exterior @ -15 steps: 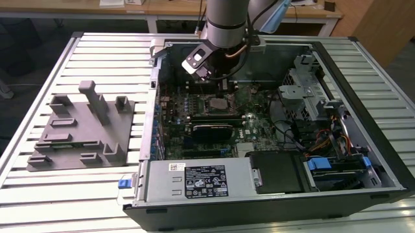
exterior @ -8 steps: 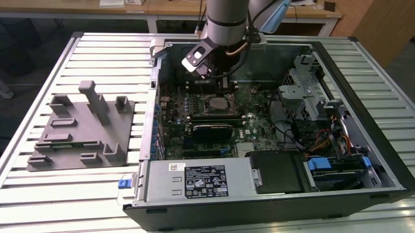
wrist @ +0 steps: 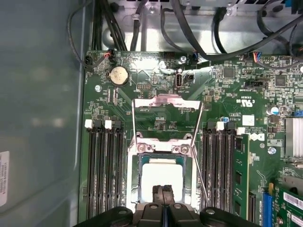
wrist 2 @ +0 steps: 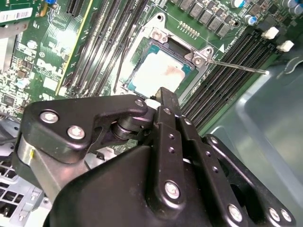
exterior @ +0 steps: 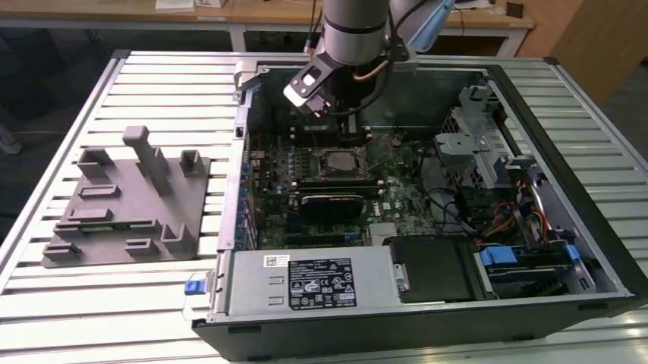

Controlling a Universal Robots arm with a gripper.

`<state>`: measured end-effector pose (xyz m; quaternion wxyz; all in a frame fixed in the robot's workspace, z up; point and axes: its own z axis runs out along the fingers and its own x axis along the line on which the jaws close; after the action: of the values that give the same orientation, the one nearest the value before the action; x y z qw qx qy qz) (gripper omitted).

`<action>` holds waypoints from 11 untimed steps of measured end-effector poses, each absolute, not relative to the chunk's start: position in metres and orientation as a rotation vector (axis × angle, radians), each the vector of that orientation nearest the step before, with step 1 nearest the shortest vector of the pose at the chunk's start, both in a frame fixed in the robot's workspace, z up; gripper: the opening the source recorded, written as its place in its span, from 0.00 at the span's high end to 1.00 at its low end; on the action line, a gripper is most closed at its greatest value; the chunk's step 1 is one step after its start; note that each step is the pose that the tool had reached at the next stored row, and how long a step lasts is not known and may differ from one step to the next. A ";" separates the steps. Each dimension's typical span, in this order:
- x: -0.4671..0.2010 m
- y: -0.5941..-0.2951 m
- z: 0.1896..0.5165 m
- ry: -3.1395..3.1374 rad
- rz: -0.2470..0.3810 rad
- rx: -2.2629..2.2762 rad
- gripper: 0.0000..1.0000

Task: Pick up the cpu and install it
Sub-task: 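Close the cpu cover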

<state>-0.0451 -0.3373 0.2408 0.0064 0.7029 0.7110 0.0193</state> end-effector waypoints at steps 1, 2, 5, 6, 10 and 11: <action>-0.045 -0.337 0.242 2.225 0.060 2.199 0.89; -0.045 -0.337 0.244 2.225 0.060 2.199 0.89; -0.045 -0.337 0.250 2.225 0.060 2.200 0.89; -0.045 -0.337 0.252 2.225 0.060 2.200 0.89; -0.045 -0.338 0.256 2.225 0.060 2.200 0.89; -0.045 -0.340 0.256 2.225 0.060 2.200 0.89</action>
<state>-0.0450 -0.3398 0.2562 0.0061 0.7029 0.7110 0.0191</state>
